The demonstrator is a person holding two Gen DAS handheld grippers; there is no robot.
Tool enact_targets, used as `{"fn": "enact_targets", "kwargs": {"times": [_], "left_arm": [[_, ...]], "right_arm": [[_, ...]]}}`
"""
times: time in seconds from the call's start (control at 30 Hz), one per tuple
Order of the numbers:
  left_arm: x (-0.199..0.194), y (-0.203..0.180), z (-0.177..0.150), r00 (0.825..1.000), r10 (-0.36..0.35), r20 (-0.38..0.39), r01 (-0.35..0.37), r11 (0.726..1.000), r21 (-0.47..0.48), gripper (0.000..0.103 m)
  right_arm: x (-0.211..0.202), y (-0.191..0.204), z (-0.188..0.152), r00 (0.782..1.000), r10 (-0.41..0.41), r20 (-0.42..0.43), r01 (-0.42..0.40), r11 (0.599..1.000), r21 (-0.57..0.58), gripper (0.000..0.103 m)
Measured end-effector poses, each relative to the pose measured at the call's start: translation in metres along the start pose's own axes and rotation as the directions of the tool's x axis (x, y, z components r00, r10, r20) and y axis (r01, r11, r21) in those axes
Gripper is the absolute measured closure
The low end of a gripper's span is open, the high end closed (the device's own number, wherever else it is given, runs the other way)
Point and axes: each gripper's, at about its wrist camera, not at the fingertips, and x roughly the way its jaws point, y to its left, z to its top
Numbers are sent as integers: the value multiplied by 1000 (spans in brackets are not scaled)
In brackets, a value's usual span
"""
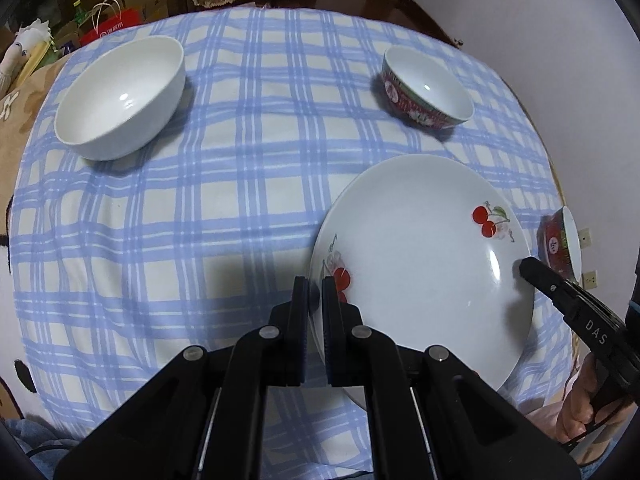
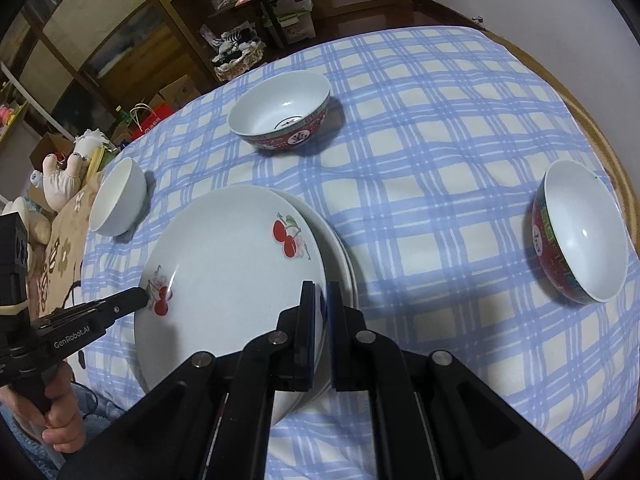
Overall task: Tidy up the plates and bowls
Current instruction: 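Lower the cherry plate onto the stack and open both grippers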
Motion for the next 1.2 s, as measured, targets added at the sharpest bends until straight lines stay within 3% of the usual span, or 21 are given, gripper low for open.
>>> {"fn": "enact_targets", "kwargs": {"times": [0.33, 0.6, 1.2], "left_arm": [[18, -1, 10, 999, 4, -37, -3, 1000, 15, 97], [25, -12, 7, 998, 50, -43, -47, 996, 70, 97], [26, -10, 10, 999, 35, -42, -33, 997, 67, 94]], "right_arm": [[11, -3, -2, 999, -32, 10, 32, 999, -13, 96], [10, 2, -5, 995, -88, 47, 91, 993, -68, 96], [17, -8, -11, 995, -58, 80, 59, 998, -1, 96]]}}
